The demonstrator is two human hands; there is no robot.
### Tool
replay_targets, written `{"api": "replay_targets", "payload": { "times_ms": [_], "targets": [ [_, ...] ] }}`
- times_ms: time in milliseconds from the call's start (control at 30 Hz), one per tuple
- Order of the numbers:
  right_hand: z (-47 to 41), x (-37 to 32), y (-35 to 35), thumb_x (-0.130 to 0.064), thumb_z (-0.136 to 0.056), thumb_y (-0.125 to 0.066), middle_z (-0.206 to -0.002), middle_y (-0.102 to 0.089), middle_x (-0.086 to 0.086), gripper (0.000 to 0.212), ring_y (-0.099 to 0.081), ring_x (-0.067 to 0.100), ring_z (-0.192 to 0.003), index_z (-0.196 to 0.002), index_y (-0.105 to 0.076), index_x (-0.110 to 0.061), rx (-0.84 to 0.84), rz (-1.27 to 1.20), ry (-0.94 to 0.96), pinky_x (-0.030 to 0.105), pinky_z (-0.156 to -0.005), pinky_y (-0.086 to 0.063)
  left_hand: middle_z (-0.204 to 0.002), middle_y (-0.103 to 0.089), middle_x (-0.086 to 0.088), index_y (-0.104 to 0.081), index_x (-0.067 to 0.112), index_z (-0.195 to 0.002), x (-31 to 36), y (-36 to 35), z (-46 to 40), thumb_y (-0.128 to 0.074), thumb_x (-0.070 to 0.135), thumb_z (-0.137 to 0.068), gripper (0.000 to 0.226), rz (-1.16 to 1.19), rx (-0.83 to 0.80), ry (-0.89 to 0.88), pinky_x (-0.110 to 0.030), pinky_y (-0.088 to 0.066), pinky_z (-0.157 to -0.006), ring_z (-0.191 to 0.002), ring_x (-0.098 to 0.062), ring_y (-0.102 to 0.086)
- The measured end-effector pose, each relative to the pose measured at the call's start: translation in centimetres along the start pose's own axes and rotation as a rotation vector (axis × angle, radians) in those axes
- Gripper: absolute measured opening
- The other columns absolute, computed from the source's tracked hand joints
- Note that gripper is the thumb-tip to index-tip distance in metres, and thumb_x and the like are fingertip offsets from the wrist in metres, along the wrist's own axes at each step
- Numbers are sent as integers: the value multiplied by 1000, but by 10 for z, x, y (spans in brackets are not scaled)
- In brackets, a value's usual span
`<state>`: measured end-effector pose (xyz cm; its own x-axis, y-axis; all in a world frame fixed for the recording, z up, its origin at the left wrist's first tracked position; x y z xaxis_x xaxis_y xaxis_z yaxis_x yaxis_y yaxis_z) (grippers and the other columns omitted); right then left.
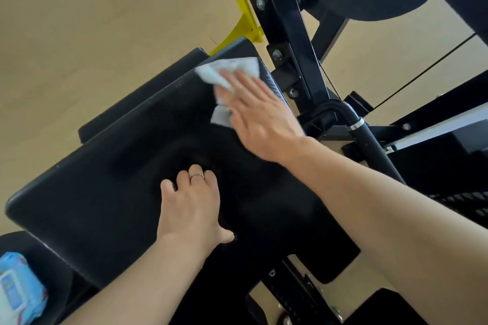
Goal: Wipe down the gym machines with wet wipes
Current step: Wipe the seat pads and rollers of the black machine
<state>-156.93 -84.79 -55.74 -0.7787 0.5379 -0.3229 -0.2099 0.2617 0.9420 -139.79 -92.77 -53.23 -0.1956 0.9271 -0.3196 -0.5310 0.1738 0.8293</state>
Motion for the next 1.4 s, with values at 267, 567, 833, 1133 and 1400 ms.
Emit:
{"api": "replay_targets", "payload": {
  "times_ms": [267, 567, 833, 1133, 1400],
  "targets": [
    [107, -27, -28, -36, -111, -12, -172, 2, -3, 53, 13, 13, -157, -163, -9, -23, 64, -174, -466, 38, -129, 1, -105, -39, 2, -40, 20, -110, 3, 3, -1, -67, 88, -50, 95, 22, -31, 31, -35, -36, -83, -93, -18, -42],
    [28, -26, -10, -37, -110, -14, -172, 0, -1, 56, 14, 18, -157, -164, -14, -20, 97, -240, -495, 37, -128, 9, -107, -43, 1, -41, 18, -110, 3, 6, 0, -65, 91, -49, 98, -10, -12, 26, -35, -38, -85, -96, -18, -46],
    [52, 0, -11, -32, -110, -23, -163, -33, 6, 53, -34, 22, -144, -159, -32, -13, 207, -234, -567, 34, -123, -24, -111, -46, 1, -43, 17, -115, 7, 16, 2, -63, 94, -50, 102, -91, -98, 26, -32, -41, -87, -102, -17, -50],
    [183, 3, -14, -36, -110, -27, -127, -60, -4, 52, -52, 12, -116, -161, -26, -22, 117, -386, -910, 22, -91, -33, -125, -54, -7, -43, 13, -120, 67, 102, -55, -69, 78, -69, 86, 11, 50, -258, -37, -44, -89, -117, -27, -55],
    [188, 58, 56, -32, -105, -46, -128, -53, -14, 55, -47, 7, -117, -158, -31, -24, 577, -533, -1111, 30, -98, -41, -127, -45, -6, -39, 13, -127, 90, 92, -87, -73, 86, -53, 109, -194, -5, -311, -39, -44, -93, -118, -25, -48]
  ]
}}
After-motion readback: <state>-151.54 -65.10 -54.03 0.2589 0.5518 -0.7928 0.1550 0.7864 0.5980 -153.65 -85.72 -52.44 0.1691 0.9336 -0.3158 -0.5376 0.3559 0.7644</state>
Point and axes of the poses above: each hand's wrist, its own z-axis away from the middle knuckle, its own y-axis out of the back of the hand, x = y × z, the point moved 2 cm from there along -z, towards the middle knuckle
